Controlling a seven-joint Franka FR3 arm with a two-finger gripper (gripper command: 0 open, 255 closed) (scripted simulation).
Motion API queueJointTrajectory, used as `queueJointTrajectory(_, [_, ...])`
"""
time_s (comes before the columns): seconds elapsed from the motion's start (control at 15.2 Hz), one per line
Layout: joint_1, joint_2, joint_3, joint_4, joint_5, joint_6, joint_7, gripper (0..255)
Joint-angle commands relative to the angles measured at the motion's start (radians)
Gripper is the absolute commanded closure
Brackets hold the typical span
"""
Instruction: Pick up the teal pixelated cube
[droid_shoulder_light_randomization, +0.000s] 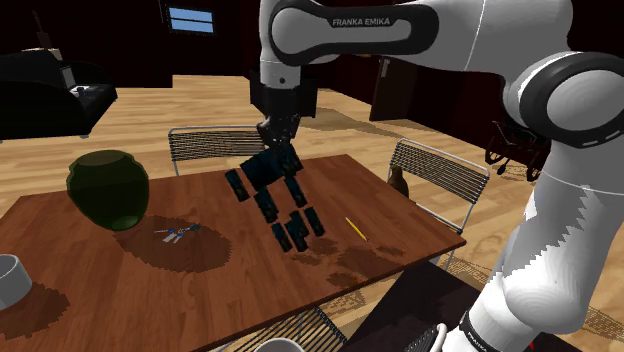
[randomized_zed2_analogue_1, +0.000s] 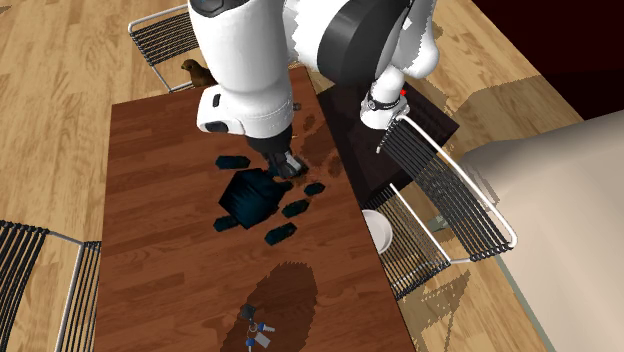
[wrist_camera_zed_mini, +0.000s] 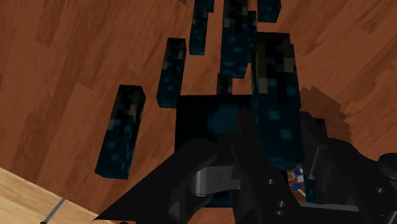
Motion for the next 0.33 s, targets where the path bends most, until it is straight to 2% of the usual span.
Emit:
queueJointTrajectory(0.0, [0.001, 0.005, 0.000, 0.035, -0.002, -0.028, 0.000, 255])
queueJointTrajectory(0.26, [0.002, 0.012, 0.001, 0.074, -0.003, -0.060, 0.001, 255])
